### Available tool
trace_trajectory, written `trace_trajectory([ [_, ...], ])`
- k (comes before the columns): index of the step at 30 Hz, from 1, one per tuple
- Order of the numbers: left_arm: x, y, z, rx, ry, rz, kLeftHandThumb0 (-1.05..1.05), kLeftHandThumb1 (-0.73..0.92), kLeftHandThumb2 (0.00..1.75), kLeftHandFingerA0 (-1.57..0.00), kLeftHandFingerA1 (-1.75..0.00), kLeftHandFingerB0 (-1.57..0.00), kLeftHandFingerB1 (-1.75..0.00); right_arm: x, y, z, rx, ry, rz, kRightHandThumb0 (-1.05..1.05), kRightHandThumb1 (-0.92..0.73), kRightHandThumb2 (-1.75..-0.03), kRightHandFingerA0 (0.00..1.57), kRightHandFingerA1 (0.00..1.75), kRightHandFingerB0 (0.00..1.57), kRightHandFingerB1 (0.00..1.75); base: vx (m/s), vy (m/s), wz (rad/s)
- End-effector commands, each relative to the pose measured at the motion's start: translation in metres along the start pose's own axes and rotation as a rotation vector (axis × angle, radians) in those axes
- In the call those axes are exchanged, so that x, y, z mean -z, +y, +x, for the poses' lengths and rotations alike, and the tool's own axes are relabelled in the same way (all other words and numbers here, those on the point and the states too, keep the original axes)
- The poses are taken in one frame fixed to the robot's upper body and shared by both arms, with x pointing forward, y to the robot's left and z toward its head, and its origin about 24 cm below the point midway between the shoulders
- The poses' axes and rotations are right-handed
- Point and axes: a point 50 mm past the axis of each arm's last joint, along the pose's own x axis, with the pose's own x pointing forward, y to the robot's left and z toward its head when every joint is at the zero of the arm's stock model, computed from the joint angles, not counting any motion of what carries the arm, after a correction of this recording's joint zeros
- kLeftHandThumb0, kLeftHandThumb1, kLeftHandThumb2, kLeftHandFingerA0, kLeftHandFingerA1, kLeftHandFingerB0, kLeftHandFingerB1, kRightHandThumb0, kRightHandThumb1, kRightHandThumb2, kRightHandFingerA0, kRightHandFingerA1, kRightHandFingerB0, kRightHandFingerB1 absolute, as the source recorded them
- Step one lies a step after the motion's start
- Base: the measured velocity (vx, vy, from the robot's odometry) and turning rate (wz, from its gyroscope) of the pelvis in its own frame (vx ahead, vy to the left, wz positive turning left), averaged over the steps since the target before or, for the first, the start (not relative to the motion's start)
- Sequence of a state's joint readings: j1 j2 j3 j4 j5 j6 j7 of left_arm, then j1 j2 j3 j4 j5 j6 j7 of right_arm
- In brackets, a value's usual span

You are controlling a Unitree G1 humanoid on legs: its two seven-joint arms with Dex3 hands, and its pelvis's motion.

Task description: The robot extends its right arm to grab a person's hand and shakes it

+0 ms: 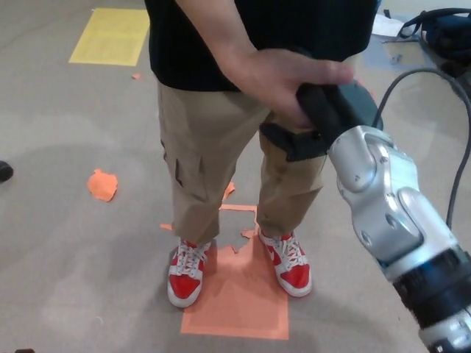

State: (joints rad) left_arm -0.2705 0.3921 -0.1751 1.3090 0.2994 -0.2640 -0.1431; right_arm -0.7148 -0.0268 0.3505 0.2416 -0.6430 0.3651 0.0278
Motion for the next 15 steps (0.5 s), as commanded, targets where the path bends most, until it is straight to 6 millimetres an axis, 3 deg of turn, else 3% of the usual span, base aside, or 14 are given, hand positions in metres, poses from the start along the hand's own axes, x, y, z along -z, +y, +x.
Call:
trace_trajectory([
  [1, 0.010, 0.001, -0.004, -0.005, 0.003, -0.021, -0.77, 0.92, 0.69, -0.31, -0.32, -0.29, -0.31, -0.032, -0.027, -0.039, 0.147, -0.186, -0.018, -0.24, -0.74, -0.62, 0.03, 0.29, 0.04, 0.27, 0.00, 0.000, 0.00],
  [4, 0.010, 0.004, -0.004, 0.010, 0.008, -0.007, -0.79, 0.92, 0.71, -0.27, -0.33, -0.23, -0.30, -0.056, -0.042, -0.065, 0.235, -0.318, 0.024, -0.14, -0.73, -0.66, 0.10, 0.24, 0.09, 0.26, 0.00, 0.000, 0.00],
  [5, 0.009, 0.005, -0.004, 0.008, 0.015, -0.002, -0.80, 0.92, 0.72, -0.27, -0.33, -0.21, -0.30, -0.063, -0.046, -0.071, 0.262, -0.349, 0.022, -0.10, -0.52, -0.97, 0.00, 0.45, 0.02, 0.45, 0.00, 0.000, 0.00],
  [9, 0.009, 0.005, -0.004, -0.009, 0.017, -0.011, -0.78, 0.92, 0.69, -0.29, -0.33, -0.27, -0.31, -0.075, -0.056, -0.088, 0.315, -0.413, 0.031, 0.03, -0.53, -0.99, 0.03, 0.46, 0.09, 0.46, 0.00, 0.000, 0.00],
  [15, 0.012, 0.001, -0.004, 0.014, 0.039, -0.019, -0.77, 0.92, 0.69, -0.27, -0.33, -0.24, -0.30, -0.073, -0.057, -0.092, 0.293, -0.398, 0.019, 0.06, -0.52, -0.99, 0.06, 0.47, 0.11, 0.47, 0.00, 0.000, 0.00],
])
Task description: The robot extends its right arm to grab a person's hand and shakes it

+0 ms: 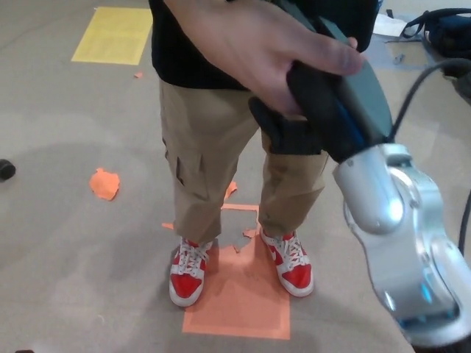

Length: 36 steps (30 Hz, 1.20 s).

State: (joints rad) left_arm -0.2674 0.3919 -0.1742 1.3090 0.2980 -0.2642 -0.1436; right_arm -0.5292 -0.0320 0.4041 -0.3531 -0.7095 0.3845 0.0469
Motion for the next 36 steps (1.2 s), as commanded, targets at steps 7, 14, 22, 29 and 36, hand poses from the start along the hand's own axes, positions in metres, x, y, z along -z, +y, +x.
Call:
trace_trajectory([
  [7, 0.001, 0.009, -0.003, 0.001, -0.029, -0.001, -0.77, 0.92, 0.71, -0.26, -0.32, -0.22, -0.30, 0.004, -0.010, 0.004, -0.003, 0.053, -0.029, 0.08, -0.51, -0.97, 0.01, 0.45, 0.05, 0.45, 0.00, 0.000, 0.00],
  [14, 0.003, 0.006, -0.002, -0.016, 0.001, 0.001, -0.77, 0.92, 0.71, -0.34, -0.35, -0.27, -0.31, 0.075, 0.031, 0.020, -0.184, 0.330, -0.026, 0.04, -0.64, -0.59, 0.19, 0.37, 0.17, 0.32, 0.00, 0.000, 0.00],
  [22, -0.001, 0.010, -0.001, -0.020, 0.001, 0.014, -0.76, 0.92, 0.71, -0.31, -0.34, -0.26, -0.31, 0.152, 0.086, 0.001, -0.436, 0.639, -0.068, -0.05, -0.49, -0.96, 0.08, 0.48, 0.06, 0.46, 0.00, 0.000, 0.00],
  [29, -0.006, 0.013, 0.001, -0.019, -0.009, 0.019, -0.78, 0.92, 0.71, -0.30, -0.33, -0.23, -0.30, 0.169, 0.109, -0.021, -0.525, 0.719, -0.053, -0.07, -0.69, -0.64, 0.22, 0.39, 0.14, 0.32, 0.00, 0.000, 0.00],
  [36, -0.011, 0.019, 0.001, -0.031, -0.029, 0.014, -0.76, 0.92, 0.70, -0.30, -0.33, -0.25, -0.31, 0.163, 0.102, -0.017, -0.456, 0.648, 0.019, -0.03, -0.53, -0.98, 0.02, 0.45, 0.02, 0.44, 0.00, 0.000, 0.00],
])
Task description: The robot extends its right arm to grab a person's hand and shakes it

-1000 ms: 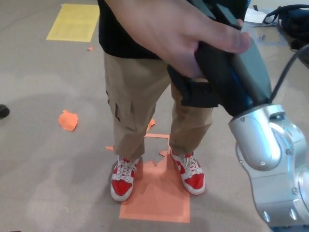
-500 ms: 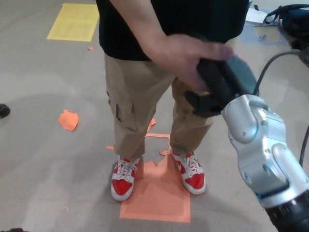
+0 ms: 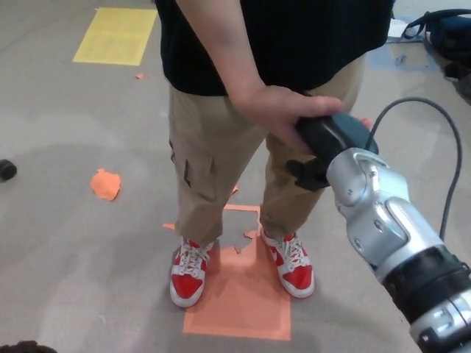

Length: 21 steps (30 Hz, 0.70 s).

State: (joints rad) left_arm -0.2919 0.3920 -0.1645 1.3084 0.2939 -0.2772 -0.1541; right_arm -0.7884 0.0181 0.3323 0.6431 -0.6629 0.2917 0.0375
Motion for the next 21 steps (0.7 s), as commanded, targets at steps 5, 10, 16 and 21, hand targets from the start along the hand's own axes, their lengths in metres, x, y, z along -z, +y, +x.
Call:
trace_trajectory([
  [5, -0.007, 0.018, 0.000, -0.036, -0.009, 0.026, -0.78, 0.92, 0.72, -0.32, -0.34, -0.26, -0.31, 0.004, -0.009, -0.029, 0.104, -0.197, 0.253, -0.03, -0.53, -0.97, 0.01, 0.45, 0.03, 0.44, 0.00, 0.000, 0.00],
  [10, -0.007, 0.019, 0.001, -0.025, 0.018, 0.009, -0.77, 0.92, 0.71, -0.27, -0.32, -0.22, -0.29, -0.051, -0.054, -0.100, 0.285, -0.503, 0.283, -0.17, -0.56, -0.99, 0.04, 0.46, 0.02, 0.44, 0.00, 0.000, 0.00],
  [16, -0.005, 0.019, 0.000, -0.024, 0.013, 0.010, -0.79, 0.92, 0.71, -0.31, -0.34, -0.25, -0.31, -0.080, -0.079, -0.171, 0.413, -0.765, 0.229, -0.26, -0.82, -0.65, 0.12, 0.27, 0.12, 0.26, 0.00, 0.000, 0.00],
  [21, -0.007, 0.020, 0.001, -0.016, 0.018, 0.012, -0.77, 0.92, 0.70, -0.27, -0.33, -0.23, -0.29, -0.092, -0.092, -0.220, 0.567, -0.966, 0.209, -0.24, -0.78, -0.64, 0.20, 0.29, 0.18, 0.29, 0.00, 0.000, 0.00],
])
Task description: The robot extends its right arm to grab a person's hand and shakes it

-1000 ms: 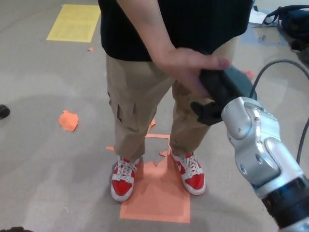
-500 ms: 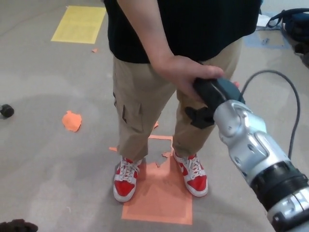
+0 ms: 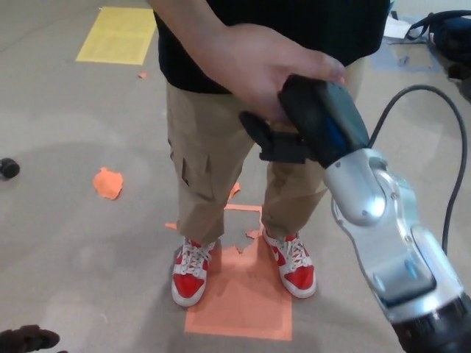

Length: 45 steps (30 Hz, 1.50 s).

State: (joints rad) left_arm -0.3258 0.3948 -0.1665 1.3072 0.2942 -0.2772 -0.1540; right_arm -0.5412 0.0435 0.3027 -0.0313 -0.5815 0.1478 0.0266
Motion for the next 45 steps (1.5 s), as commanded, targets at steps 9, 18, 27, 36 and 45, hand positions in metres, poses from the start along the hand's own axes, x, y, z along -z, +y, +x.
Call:
trace_trajectory([
  [9, 0.007, 0.011, -0.003, 0.004, 0.048, 0.004, -0.81, 0.92, 0.71, -0.29, -0.34, -0.24, -0.31, -0.085, -0.057, -0.076, 0.155, -0.348, -0.008, -0.21, -0.56, -0.99, 0.03, 0.47, 0.04, 0.45, 0.00, 0.000, 0.00],
  [18, 0.007, 0.009, -0.003, -0.012, 0.032, 0.013, -0.79, 0.92, 0.71, -0.32, -0.35, -0.25, -0.31, 0.017, -0.008, -0.008, -0.018, 0.127, 0.009, 0.05, -0.73, -0.61, 0.18, 0.34, 0.17, 0.32, 0.00, 0.000, 0.00],
  [27, 0.005, 0.007, -0.001, -0.003, 0.043, 0.037, -0.80, 0.92, 0.72, -0.32, -0.36, -0.25, -0.32, 0.077, 0.021, 0.024, -0.173, 0.377, -0.038, -0.03, -0.70, -0.60, 0.17, 0.36, 0.16, 0.33, 0.00, 0.000, 0.00],
  [36, 0.005, 0.009, -0.001, -0.011, 0.058, 0.031, -0.82, 0.92, 0.72, -0.32, -0.35, -0.25, -0.32, 0.078, 0.023, 0.025, -0.175, 0.355, -0.008, -0.39, -0.61, -0.66, 0.12, 0.36, 0.09, 0.34, 0.00, 0.000, 0.00],
  [45, 0.002, 0.009, -0.001, -0.015, 0.030, 0.076, -0.76, 0.92, 0.71, -0.33, -0.35, -0.28, -0.32, 0.056, -0.007, 0.002, -0.150, 0.176, -0.035, -0.98, -0.66, -1.00, 0.00, 0.00, 0.00, 0.00, 0.00, 0.000, 0.00],
])
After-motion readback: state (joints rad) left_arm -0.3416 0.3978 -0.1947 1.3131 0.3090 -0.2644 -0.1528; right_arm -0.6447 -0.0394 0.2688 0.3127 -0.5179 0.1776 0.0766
